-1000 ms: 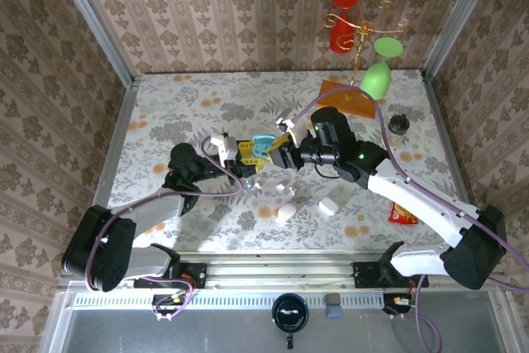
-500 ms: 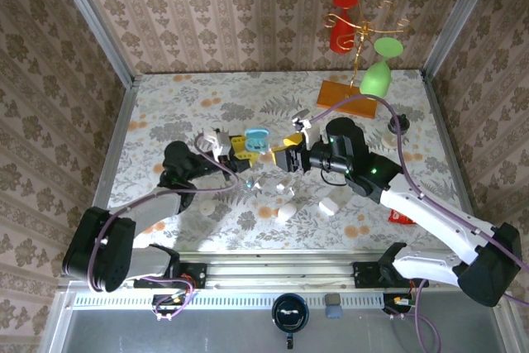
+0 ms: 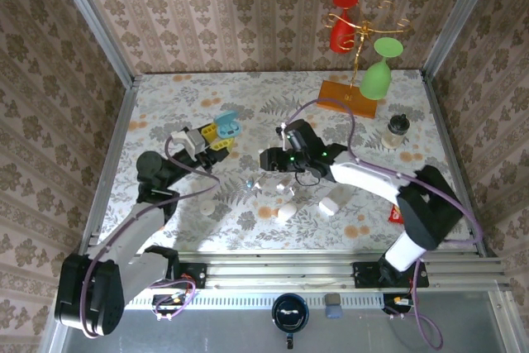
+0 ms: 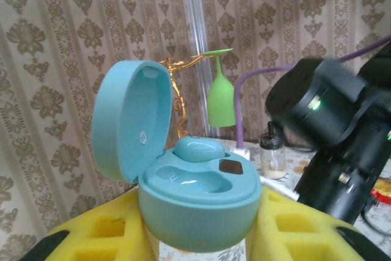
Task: Insert wireless bluetooth earbuds into charging case
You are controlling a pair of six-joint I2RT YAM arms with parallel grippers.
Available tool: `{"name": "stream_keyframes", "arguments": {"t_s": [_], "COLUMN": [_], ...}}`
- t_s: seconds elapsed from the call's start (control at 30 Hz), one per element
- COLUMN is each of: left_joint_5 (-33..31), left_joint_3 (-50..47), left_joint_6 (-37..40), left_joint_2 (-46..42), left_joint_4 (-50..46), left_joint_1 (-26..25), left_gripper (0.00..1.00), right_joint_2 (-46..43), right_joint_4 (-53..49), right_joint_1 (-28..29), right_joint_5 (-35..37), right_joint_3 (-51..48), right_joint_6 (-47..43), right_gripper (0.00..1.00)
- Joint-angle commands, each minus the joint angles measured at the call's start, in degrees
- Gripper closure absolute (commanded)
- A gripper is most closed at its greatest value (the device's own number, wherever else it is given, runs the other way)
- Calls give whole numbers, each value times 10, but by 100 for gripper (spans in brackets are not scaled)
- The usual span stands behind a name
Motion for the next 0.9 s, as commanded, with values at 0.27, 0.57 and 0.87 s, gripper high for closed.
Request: {"name": "stream_keyframes", "arguments": {"t_s": [0.27,0.57,0.87], "left_joint_5": [-33,-35,-32], "left_joint_3": [-14,-20,-21], "left_joint_6": [15,16,24], "left_joint_2": [-62,-63,-60], "left_joint_4": [-57,-55,-55], "left_joint_1": [4,3,4], "left_gripper": [76,76,76], "right_joint_2": [198,286,326], "right_joint_4": [-94,-187,-235], "right_joint_1": [7,14,24], "right_joint_5": [-95,-104,-118], "right_joint_3": [170,287,326], "right_joint_6": [-15,-77,-123], "right_gripper": [44,51,61]}}
